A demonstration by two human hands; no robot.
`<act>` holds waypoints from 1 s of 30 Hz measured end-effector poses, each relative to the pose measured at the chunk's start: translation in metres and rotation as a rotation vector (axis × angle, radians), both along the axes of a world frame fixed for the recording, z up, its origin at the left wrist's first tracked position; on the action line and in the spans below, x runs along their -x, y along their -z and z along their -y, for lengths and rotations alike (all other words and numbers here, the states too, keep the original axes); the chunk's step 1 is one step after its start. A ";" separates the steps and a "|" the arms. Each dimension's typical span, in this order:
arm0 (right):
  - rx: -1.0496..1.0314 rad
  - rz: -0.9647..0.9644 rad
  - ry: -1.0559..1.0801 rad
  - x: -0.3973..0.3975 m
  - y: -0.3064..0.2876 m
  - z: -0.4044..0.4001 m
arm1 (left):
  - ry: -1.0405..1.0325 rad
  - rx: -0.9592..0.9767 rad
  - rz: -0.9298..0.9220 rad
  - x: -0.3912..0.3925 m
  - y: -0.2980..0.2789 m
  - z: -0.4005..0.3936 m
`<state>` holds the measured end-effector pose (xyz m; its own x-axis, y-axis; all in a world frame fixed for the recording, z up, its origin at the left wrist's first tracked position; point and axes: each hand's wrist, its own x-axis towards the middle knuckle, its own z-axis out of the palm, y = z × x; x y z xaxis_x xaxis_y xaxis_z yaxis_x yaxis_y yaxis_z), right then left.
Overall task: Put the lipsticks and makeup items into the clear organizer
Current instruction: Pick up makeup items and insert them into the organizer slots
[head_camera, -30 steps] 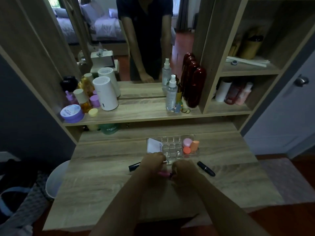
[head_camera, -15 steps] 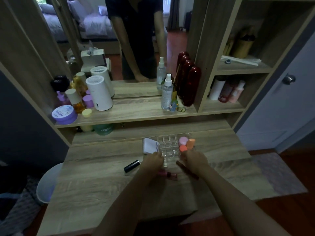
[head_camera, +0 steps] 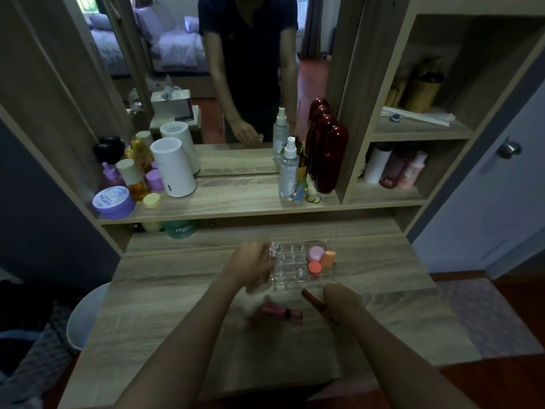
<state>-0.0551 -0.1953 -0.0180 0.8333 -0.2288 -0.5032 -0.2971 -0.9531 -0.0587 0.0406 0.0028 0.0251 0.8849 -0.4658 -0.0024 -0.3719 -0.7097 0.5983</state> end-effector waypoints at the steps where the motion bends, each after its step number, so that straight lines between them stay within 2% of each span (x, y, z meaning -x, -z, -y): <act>1: -0.007 0.004 0.005 0.000 0.000 0.000 | -0.051 0.071 -0.016 -0.006 -0.007 0.000; 4: -0.045 0.043 0.019 -0.001 -0.002 0.003 | -0.172 0.244 0.037 -0.027 -0.021 0.000; 7: -0.054 0.064 0.018 -0.002 -0.005 0.008 | -0.245 0.337 0.058 -0.042 -0.022 0.005; 11: -0.070 0.075 -0.006 -0.004 -0.008 0.014 | -0.269 0.320 -0.004 -0.049 -0.011 0.019; 19: -0.162 0.207 -0.162 -0.028 -0.025 0.007 | -0.215 0.187 0.028 -0.057 -0.001 0.022; 23: -0.206 0.245 -0.107 -0.045 -0.043 0.000 | -0.215 0.224 0.053 -0.058 -0.003 0.016; 26: -0.169 0.226 -0.120 -0.055 -0.055 -0.004 | -0.187 0.242 0.056 -0.058 -0.007 0.018; 30: -0.133 0.293 -0.078 -0.070 -0.068 -0.010 | -0.141 0.213 0.060 -0.056 -0.006 0.024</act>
<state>0.0147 -0.1852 0.0498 0.9595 -0.1065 -0.2609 -0.1752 -0.9506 -0.2562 0.0963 -0.0207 0.0306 0.9367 -0.3221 0.1371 -0.3176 -0.6176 0.7195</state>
